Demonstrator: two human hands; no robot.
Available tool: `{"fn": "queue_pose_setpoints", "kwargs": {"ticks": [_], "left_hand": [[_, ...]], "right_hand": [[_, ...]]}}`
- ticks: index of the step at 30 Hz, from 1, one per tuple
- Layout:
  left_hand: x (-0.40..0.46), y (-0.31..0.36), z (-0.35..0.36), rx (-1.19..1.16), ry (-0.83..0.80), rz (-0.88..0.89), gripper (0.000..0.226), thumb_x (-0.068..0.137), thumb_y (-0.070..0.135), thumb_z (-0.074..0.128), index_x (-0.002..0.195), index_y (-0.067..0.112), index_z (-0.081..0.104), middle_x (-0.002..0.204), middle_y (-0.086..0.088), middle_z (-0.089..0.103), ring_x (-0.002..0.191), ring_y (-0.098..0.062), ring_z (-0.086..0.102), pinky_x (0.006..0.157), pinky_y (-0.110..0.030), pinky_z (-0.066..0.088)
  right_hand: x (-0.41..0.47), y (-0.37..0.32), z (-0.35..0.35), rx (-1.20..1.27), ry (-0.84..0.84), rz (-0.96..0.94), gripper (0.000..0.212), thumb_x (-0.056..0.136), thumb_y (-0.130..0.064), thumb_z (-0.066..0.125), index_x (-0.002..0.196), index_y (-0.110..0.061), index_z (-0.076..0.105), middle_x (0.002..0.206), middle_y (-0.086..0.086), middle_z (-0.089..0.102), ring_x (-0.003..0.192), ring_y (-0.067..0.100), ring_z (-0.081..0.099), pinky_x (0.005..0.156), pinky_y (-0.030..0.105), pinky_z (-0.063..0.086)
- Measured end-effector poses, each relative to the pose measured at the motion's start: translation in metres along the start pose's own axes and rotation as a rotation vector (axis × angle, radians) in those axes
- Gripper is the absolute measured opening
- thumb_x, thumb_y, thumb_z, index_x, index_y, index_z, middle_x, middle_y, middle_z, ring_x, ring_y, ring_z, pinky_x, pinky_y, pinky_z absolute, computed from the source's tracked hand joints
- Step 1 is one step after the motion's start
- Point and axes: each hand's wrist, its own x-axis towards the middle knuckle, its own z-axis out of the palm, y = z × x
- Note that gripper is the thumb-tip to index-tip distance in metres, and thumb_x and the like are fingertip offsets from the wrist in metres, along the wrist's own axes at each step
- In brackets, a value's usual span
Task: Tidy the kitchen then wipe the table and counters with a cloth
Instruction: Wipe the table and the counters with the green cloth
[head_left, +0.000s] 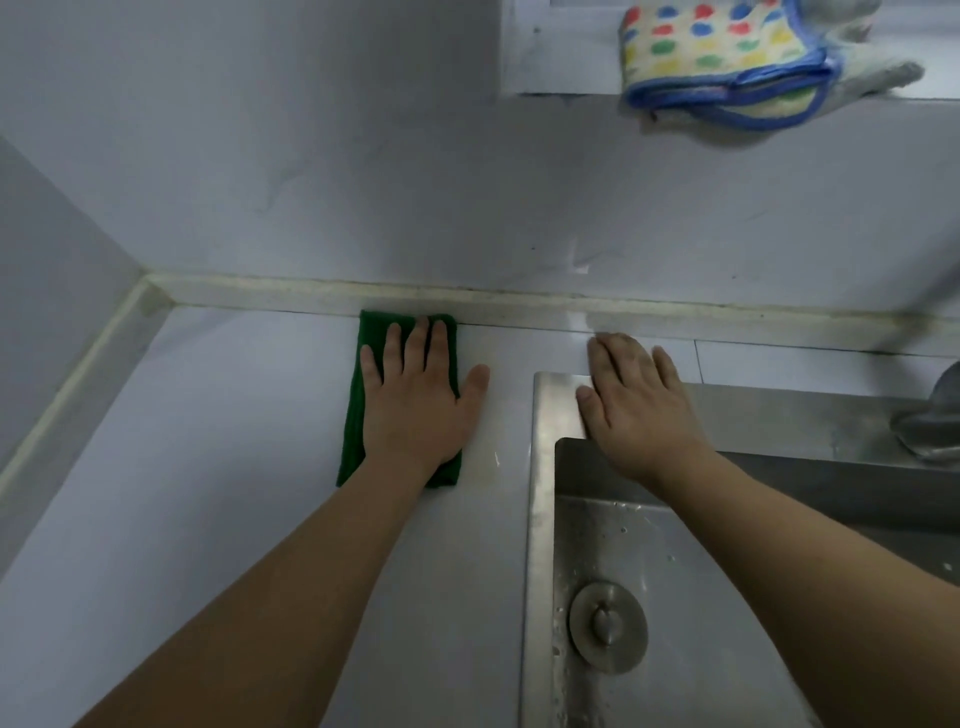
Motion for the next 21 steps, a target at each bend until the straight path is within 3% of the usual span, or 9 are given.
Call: {"fn": "queue_pose_setpoints", "kwargs": {"ticks": [6, 13, 21], "left_hand": [[-0.004, 0.031, 0.002, -0.037, -0.017, 0.061, 0.075, 0.095, 0.062, 0.008, 0.155, 0.018, 0.008, 0.162, -0.004, 0.007, 0.149, -0.027, -0.001, 0.118, -0.052, -0.006], [0.002, 0.021, -0.001, -0.032, -0.105, 0.128, 0.074, 0.093, 0.059, 0.01, 0.155, 0.019, 0.001, 0.162, -0.004, 0.002, 0.148, -0.027, -0.003, 0.118, -0.051, -0.005], [-0.021, 0.014, 0.001, -0.022, -0.041, 0.184, 0.071, 0.092, 0.055, 0.009, 0.155, 0.021, 0.003, 0.163, -0.001, 0.004, 0.149, -0.023, 0.0, 0.119, -0.047, -0.007]], "right_hand": [[0.001, 0.0, 0.003, -0.013, 0.0, 0.014, 0.077, 0.087, -0.05, -0.008, 0.154, -0.014, 0.006, 0.161, 0.005, 0.005, 0.148, 0.018, -0.001, 0.12, 0.043, -0.004], [0.002, 0.002, 0.002, -0.01, -0.006, 0.004, 0.079, 0.086, -0.05, -0.01, 0.154, -0.014, 0.005, 0.161, 0.004, 0.006, 0.148, 0.018, -0.001, 0.12, 0.043, -0.003], [0.002, 0.002, 0.001, 0.012, 0.005, 0.0, 0.073, 0.09, -0.048, 0.001, 0.153, -0.011, 0.013, 0.16, 0.006, 0.012, 0.148, 0.02, 0.005, 0.12, 0.045, 0.001]]}}
